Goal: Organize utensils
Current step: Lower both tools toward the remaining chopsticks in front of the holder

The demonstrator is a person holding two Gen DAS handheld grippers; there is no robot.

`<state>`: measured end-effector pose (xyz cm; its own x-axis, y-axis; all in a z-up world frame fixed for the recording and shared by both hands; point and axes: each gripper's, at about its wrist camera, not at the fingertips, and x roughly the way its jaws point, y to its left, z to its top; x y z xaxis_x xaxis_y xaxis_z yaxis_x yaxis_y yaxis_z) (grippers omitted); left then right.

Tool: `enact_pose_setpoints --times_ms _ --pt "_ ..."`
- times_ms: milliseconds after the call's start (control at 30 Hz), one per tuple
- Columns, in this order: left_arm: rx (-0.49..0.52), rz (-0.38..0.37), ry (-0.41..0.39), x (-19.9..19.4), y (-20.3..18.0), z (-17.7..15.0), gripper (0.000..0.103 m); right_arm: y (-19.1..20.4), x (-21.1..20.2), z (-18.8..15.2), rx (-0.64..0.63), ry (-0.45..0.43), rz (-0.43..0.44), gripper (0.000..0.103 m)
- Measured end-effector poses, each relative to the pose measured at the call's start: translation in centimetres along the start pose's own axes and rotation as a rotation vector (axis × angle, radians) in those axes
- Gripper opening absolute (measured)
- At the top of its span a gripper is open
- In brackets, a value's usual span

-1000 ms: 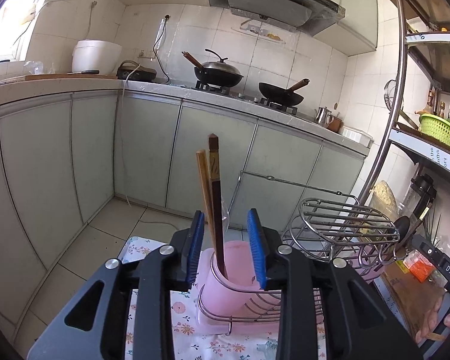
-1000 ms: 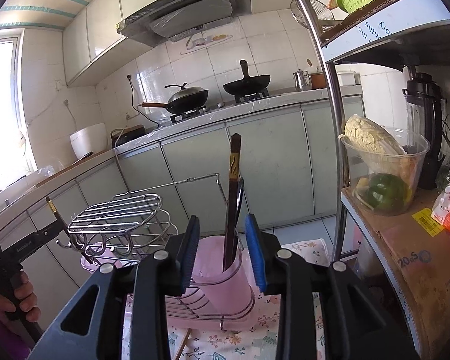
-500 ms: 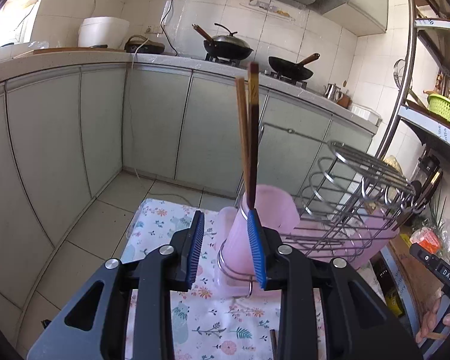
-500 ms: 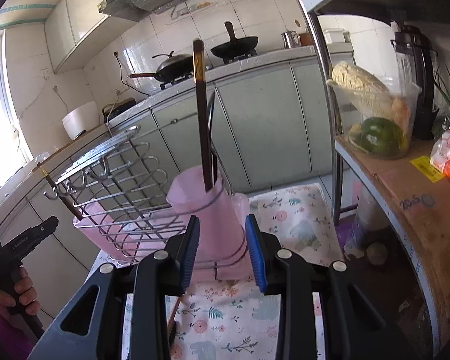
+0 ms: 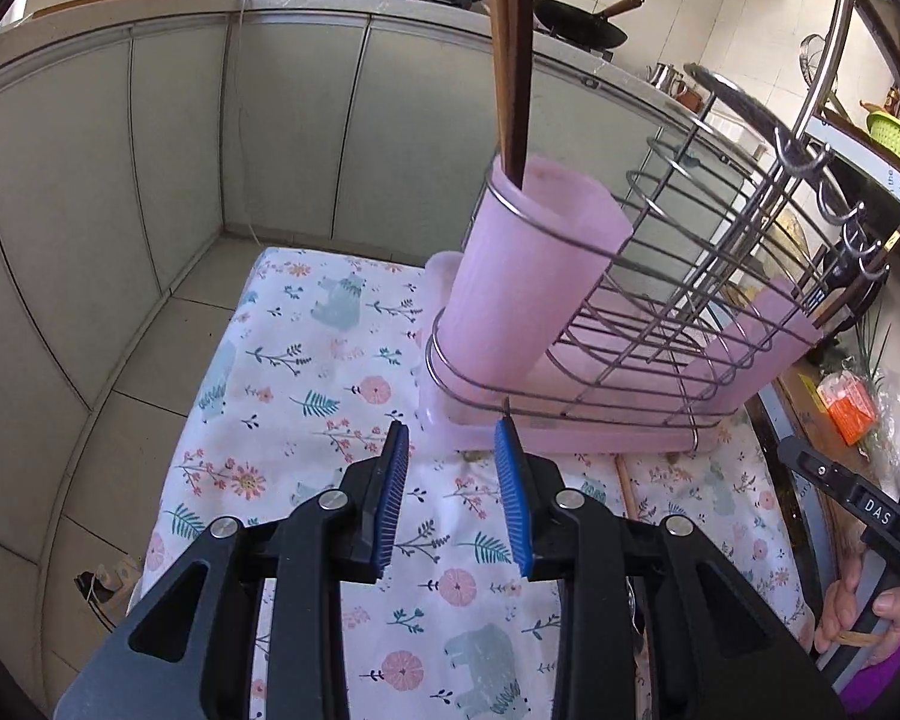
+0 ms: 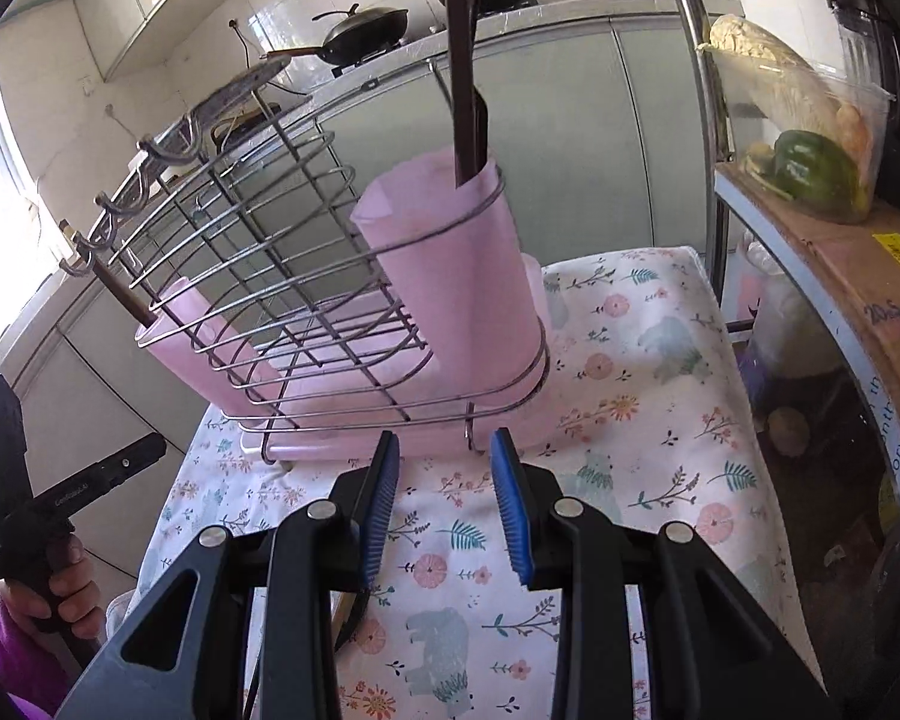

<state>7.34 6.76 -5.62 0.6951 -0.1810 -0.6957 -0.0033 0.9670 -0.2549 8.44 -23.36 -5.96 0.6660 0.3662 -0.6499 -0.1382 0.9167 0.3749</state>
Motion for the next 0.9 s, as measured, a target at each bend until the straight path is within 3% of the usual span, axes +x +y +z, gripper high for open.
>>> enact_pose_setpoints --times_ms 300,533,667,800,900 --pt "0.018 -0.041 0.112 1.5 -0.6 -0.8 0.030 0.4 1.5 -1.0 0.001 0.090 0.018 0.031" --pt "0.013 -0.095 0.215 2.6 -0.9 -1.3 0.029 -0.4 3.0 -1.4 0.081 0.184 0.102 0.031" --pt "-0.020 -0.174 0.318 3.9 -1.3 -1.7 0.029 -0.6 3.6 -1.8 0.125 0.226 0.154 0.029" --pt "-0.022 -0.200 0.398 5.3 -2.5 -2.3 0.029 -0.6 4.2 -2.2 0.145 0.251 0.171 0.029" --pt "-0.017 -0.180 0.450 6.6 -3.4 -2.5 0.018 -0.4 4.5 -2.4 0.142 0.263 0.169 0.029"
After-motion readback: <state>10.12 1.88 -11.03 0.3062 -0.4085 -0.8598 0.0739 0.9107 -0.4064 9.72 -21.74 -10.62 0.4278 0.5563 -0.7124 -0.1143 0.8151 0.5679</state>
